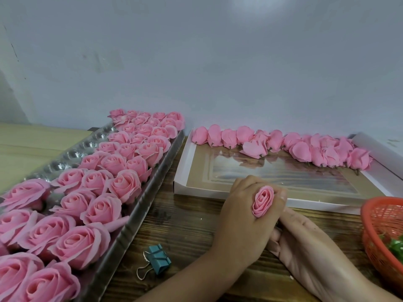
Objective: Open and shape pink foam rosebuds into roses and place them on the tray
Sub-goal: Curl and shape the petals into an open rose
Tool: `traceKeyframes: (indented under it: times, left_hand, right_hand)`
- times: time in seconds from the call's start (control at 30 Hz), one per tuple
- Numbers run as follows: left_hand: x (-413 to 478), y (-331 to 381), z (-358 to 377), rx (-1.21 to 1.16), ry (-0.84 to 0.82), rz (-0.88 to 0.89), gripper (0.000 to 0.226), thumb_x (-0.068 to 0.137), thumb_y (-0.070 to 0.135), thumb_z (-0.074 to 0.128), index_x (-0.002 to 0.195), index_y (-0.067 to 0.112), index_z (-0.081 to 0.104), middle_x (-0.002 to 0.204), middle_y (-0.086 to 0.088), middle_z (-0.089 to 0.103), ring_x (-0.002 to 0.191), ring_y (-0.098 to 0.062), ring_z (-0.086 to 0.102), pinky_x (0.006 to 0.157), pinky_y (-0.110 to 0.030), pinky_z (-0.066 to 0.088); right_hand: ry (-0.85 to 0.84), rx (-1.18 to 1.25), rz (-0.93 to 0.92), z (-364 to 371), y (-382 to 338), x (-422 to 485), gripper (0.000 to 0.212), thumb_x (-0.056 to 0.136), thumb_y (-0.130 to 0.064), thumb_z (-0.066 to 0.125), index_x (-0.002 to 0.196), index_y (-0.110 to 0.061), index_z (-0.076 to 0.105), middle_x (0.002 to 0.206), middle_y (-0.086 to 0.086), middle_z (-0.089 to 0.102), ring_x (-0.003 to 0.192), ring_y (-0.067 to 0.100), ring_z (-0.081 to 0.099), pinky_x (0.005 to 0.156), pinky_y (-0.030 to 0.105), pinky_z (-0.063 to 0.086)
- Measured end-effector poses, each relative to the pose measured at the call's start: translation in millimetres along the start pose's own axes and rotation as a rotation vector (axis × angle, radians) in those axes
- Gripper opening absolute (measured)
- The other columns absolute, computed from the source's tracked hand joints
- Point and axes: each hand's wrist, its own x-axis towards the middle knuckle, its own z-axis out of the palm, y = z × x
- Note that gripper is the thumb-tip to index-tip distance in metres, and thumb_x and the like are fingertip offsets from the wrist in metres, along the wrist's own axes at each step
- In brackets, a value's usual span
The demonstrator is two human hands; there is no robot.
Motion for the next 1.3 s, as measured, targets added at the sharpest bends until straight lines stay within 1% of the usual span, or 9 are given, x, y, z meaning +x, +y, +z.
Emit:
traceKeyframes:
  times: [0.1,0.17,0.3,0.4,0.67,0.83,1.1,1.2,1.3]
  left_hand:
    - [0.8,-1.8,-0.6,-0.037,0.008,-0.027,0.017,0.087,0.04,0.051,0.084,0.027,0.062,0.086,0.01,0.059,0.092,-0.009,0.056,0.082,-0.031,0.047]
    - [0.5,-1.4,-0.4,-0.072,0.032,-0.056,0.024,0.085,0.043,0.051,0.087,0.023,0.064,0.088,0.01,0.06,0.093,-0.01,0.057,0.081,-0.029,0.048]
    - [0.9,-2.8,-0.1,-0.153,0.058,-0.118,0.033,0.083,0.045,0.05,0.089,0.018,0.066,0.09,0.005,0.062,0.091,-0.01,0.06,0.079,-0.027,0.05]
    - [0.7,-3.3,0.2,-0.161,0.054,-0.131,0.03,0.085,0.041,0.052,0.088,0.015,0.065,0.089,0.0,0.064,0.087,-0.011,0.061,0.076,-0.028,0.051]
    - [-1.1,-2.5,0.2,-0.178,0.028,-0.17,0.022,0.088,0.036,0.054,0.085,0.019,0.068,0.081,0.0,0.067,0.078,-0.007,0.063,0.07,-0.023,0.051]
    - [-1.5,-2.5,0.8,-0.104,0.041,-0.151,0.036,0.083,0.049,0.049,0.081,0.017,0.064,0.078,0.0,0.067,0.076,-0.012,0.064,0.07,-0.033,0.052]
    - [-3.1,-2.4,1.2,0.019,0.023,-0.023,0.023,0.086,0.045,0.052,0.08,0.023,0.056,0.07,0.006,0.058,0.066,-0.011,0.057,0.061,-0.037,0.05]
    - [-1.9,-1.8,-0.6,-0.045,0.035,-0.025,0.028,0.086,0.046,0.051,0.078,0.02,0.057,0.07,0.001,0.059,0.066,-0.013,0.058,0.061,-0.034,0.05]
    - [0.2,-2.5,-2.0,-0.122,0.04,-0.066,0.03,0.083,0.048,0.051,0.079,0.02,0.059,0.075,0.001,0.063,0.071,-0.013,0.062,0.066,-0.031,0.051]
  right_hand:
    - [0.011,0.022,0.007,-2.2,0.2,0.7,0.042,0.08,-0.023,0.051,0.113,0.001,0.062,0.064,0.005,0.064,0.045,0.008,0.053,0.042,0.018,0.044]
    - [0.036,0.044,0.02,-5.1,0.6,2.0,0.051,0.077,-0.023,0.055,0.121,0.002,0.062,0.083,0.014,0.067,0.052,0.012,0.057,0.045,0.02,0.047]
    - [0.049,0.02,0.074,-9.1,0.1,3.5,0.043,0.077,-0.021,0.058,0.11,0.003,0.07,0.118,0.025,0.067,0.088,0.03,0.064,0.056,0.024,0.055]
    - [0.042,0.024,0.07,-7.8,-0.6,3.4,0.028,0.075,-0.019,0.059,0.09,-0.005,0.079,0.112,0.024,0.07,0.083,0.027,0.071,0.06,0.025,0.058]
    - [0.05,0.039,0.066,-6.7,0.1,4.0,0.026,0.073,-0.017,0.061,0.087,-0.004,0.078,0.1,0.022,0.073,0.071,0.023,0.072,0.056,0.025,0.057]
    - [0.029,-0.015,0.059,-7.8,2.0,3.3,0.034,0.073,-0.015,0.06,0.101,0.003,0.066,0.093,0.025,0.07,0.063,0.022,0.07,0.05,0.024,0.056]
    - [0.069,-0.051,0.015,-1.5,1.4,1.7,0.023,0.081,0.001,0.051,0.075,-0.002,0.073,0.068,0.019,0.068,0.047,0.016,0.064,0.036,0.018,0.046]
    - [0.072,-0.052,0.032,-1.7,1.1,1.9,0.021,0.077,-0.004,0.055,0.093,0.005,0.065,0.073,0.02,0.069,0.051,0.016,0.065,0.036,0.019,0.046]
    - [0.045,-0.053,0.037,-3.2,0.0,2.0,0.025,0.074,-0.01,0.058,0.091,0.005,0.069,0.079,0.02,0.07,0.056,0.016,0.068,0.039,0.019,0.05]
